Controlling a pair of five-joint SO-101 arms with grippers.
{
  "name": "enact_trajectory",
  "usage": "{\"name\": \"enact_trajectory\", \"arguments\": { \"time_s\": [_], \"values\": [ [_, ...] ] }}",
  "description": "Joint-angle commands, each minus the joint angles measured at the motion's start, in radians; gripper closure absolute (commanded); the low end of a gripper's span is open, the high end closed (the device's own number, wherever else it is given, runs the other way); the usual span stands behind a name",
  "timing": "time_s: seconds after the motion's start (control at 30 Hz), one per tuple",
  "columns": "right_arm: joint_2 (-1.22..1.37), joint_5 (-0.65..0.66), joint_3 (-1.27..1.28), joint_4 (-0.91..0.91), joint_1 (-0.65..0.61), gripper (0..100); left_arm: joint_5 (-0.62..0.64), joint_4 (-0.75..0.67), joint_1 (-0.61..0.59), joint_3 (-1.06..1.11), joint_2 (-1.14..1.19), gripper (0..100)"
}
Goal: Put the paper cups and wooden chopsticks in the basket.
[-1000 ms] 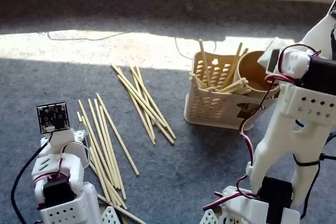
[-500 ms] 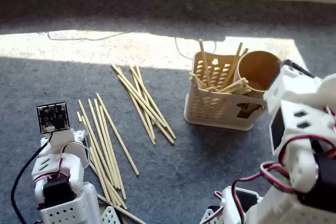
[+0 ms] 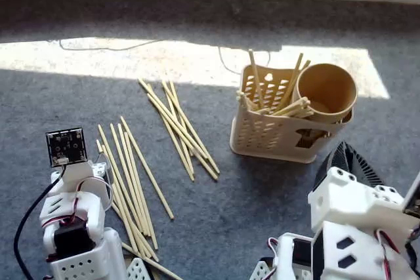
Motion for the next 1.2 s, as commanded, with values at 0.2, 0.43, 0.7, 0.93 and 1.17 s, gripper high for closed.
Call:
{"name": "enact_trajectory", "arguments": {
  "time_s": [0.2,0.43,0.7,0.93,1.17],
  "values": [
    [-0.282,0.014,0.484,-0.220,-0.010,99.1,-0.006,-0.008,0.016,-0.002,-0.007,84],
    [-0.559,0.094,0.769,-0.286,-0.148,99.1,-0.006,-0.008,0.019,-0.002,-0.007,84],
    [-0.587,0.104,0.871,-0.295,-0.200,99.1,-0.006,-0.008,0.021,-0.002,-0.007,84],
    [-0.587,0.104,1.066,-0.395,-0.200,99.1,-0.006,-0.008,0.021,-0.002,-0.007,84],
    [-0.587,0.104,1.268,-0.476,-0.200,99.1,-0.006,-0.008,0.021,-0.002,-0.007,84]
  ]
}}
